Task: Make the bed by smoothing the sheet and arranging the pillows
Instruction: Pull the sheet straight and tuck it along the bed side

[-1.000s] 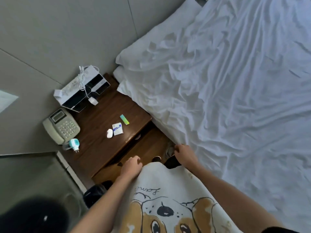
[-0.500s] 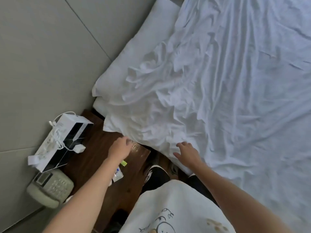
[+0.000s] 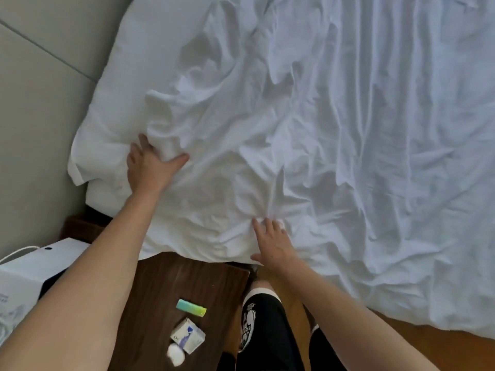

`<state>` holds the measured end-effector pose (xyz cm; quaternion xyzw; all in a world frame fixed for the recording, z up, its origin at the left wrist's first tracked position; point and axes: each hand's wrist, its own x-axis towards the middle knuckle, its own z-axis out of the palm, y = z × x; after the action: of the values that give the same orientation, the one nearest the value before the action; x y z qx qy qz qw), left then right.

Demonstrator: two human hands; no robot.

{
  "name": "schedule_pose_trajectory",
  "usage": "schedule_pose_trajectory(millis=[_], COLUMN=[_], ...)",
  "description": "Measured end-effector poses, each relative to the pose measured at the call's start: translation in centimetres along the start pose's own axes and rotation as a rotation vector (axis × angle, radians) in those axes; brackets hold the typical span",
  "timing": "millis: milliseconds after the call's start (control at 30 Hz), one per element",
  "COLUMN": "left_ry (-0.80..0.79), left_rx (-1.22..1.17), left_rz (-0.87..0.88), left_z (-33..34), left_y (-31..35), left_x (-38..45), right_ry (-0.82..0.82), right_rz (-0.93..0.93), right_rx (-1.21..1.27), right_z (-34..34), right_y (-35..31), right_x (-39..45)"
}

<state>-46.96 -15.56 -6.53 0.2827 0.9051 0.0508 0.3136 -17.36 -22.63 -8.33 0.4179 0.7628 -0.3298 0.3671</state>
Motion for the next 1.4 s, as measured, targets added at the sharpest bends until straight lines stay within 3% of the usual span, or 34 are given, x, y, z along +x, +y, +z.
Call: schedule_pose_trajectory(millis=[167,333,400,467,567,767,867,967,1033,1167,1400], left_ry=[0.133,0.372,0.399,0.363,0.145,-0.123,-0.155,-0.201,-0.195,-0.123,0.088], left_rx=[0.078,0.171,0.076,-0.043,-0.06,-0.216,-0.181,-0.293,-0.356,-0.265,-0.289], left_rz=[0.03,0.124,0.146,0.234,0.413,0.351,0.314,0.245,0.197,0.14,0.376], left_z=[3.8,4.6,4.4,4.3,5.0,4.9,4.8,5.1,5.5,5.6,-4.1], left_y=[0.2,0.3,-0.1,-1.0,-2.2,-1.9,-1.6,-0.1,1.4,2.9,-0.9], left_x=[2.7,2.7,1.2,-0.8,-3.9,-6.1,-6.6,-7.5,-7.7,-7.4,-11.0], right_ry=[-0.025,0.285,0.264,0.182,0.145,0.211,0.251,0.298,0.301,0.298,0.404], right_rz=[0.104,0.002,-0.013,-0.03,-0.082,-0.103,-0.111,-0.14,-0.153,-0.163,-0.263], right_rx=[-0.147,-0.217,-0.233,-0.199,-0.187,-0.058,0.019,0.078,0.085,0.103,0.3], right_z=[2.4,4.2,3.8,3.2,2.9,2.7,2.8,3.4,3.5,2.6,3.3], right_y=[0.4,0.4,0.1,-0.3,0.0,-0.4,-0.9,-1.5,-1.5,-1.5,-5.1], right_x=[4.2,6.4,5.8,5.0,4.3,2.3,1.3,0.5,0.2,-0.8,-7.0])
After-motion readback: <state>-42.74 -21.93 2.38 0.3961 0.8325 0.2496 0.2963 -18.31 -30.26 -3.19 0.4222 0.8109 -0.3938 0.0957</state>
